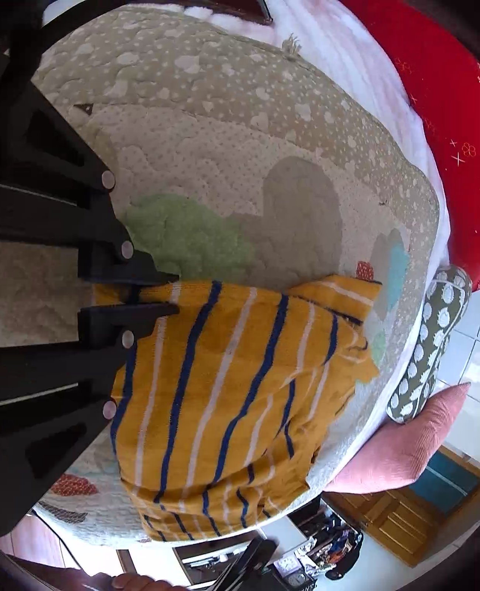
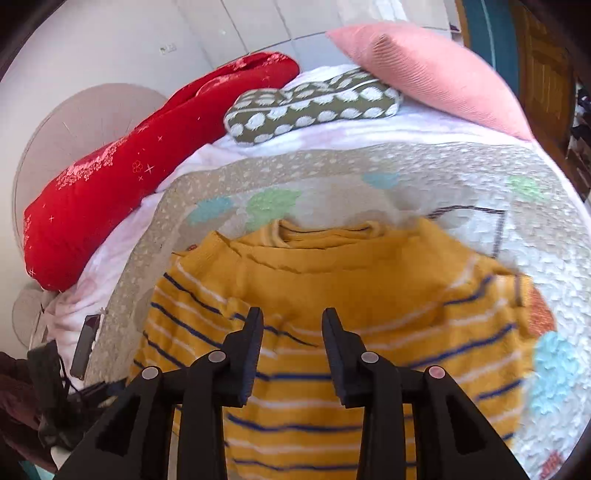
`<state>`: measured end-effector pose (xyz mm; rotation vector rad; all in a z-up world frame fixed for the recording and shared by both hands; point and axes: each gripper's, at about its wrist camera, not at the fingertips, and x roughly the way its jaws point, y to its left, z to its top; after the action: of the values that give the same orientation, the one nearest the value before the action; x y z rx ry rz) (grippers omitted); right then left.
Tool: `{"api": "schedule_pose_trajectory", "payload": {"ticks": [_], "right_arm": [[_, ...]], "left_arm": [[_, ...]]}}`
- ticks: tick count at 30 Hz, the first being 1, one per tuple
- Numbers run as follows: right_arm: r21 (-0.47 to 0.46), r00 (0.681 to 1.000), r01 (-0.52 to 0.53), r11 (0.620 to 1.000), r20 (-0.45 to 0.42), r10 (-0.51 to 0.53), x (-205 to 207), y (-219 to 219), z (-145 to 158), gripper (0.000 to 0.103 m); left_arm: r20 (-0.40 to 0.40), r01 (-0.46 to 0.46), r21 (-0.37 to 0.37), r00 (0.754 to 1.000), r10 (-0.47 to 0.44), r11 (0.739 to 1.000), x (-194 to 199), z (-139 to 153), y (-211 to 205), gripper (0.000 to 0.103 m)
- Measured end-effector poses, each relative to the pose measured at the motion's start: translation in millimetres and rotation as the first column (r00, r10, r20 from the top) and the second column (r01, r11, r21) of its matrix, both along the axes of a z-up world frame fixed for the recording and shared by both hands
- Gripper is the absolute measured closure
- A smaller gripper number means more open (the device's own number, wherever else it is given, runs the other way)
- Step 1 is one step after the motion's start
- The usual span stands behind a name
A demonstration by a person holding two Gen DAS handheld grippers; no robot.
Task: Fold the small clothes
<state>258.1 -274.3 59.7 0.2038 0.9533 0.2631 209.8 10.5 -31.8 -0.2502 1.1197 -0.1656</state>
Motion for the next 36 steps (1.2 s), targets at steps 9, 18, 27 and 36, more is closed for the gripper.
{"api": "schedule_pose_trajectory", "payload": {"ticks": [9,18,27,36], "right_arm": [[-0.085,0.975,0.218,0.972,-0.01,-0.22,-96.5,-136.8,-10.5,0.043],[-0.104,0.99,0.108,0.989,-0.074,-0.116,-112.0,-107.4,-60.8,0.099],[-0.118,0.959,0.256,0.959,-0.095,-0.268,-117.2,-159.2,-62.0,0.099],[-0.121,0.965,0.253,0.96,0.101,-0.242,-144.2,-134.4,6.0,0.091]], "left_arm": [[0.004,-0.144,0.033,0.99,0.144,0.989,-11.5,12.0,33.7,0.101],[0.064,-0.178,-0.006,0.982,0.178,0.984,-76.6,55.7,29.9,0.078],[0.03,-0.181,-0.036,0.983,0.182,0.983,-116.7,47.9,14.7,0.064],[0.052,-0.193,-0.022,0.98,0.194,0.981,-153.3,32.8,-8.4,0.052]]}}
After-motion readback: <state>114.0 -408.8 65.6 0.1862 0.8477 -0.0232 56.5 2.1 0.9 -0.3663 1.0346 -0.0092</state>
